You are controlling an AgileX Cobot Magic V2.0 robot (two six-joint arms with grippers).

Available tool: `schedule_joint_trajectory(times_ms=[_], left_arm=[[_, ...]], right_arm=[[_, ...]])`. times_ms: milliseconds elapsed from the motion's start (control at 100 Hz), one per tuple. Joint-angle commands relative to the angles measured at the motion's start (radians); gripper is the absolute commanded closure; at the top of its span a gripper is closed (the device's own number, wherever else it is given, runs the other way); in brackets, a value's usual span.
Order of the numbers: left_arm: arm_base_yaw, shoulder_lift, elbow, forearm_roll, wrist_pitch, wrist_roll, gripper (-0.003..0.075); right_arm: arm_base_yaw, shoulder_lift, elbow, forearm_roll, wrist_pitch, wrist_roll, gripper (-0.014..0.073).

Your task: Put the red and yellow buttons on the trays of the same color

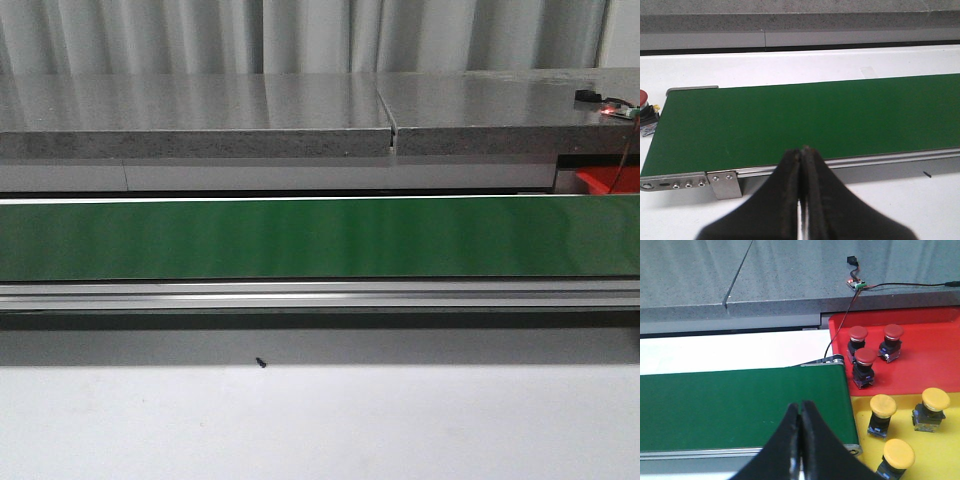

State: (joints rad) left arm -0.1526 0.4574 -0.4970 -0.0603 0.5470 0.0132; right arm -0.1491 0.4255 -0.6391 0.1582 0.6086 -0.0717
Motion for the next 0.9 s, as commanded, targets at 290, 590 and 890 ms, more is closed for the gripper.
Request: schedule_joint_trajectory(times_ms=[290, 590, 890], left_arm=[[-0.009, 0.01, -0.034, -0.001, -0.088, -0.007, 0.0739], [0.002, 0.147, -0.167, 0.041, -0.085, -0.013, 0.0739], [0.171, 0.315, -0.33, 0.039, -0.096, -0.013, 0.0738]], right_arm=[[0.001, -0.024, -0.014, 0.012, -0.026, -0.009, 0.0662], [0.0, -0.024, -0.014, 0.012, -0.026, -0.009, 0.0662], [0.0, -0.024, -0.014, 0.012, -0.026, -0.009, 0.0662]])
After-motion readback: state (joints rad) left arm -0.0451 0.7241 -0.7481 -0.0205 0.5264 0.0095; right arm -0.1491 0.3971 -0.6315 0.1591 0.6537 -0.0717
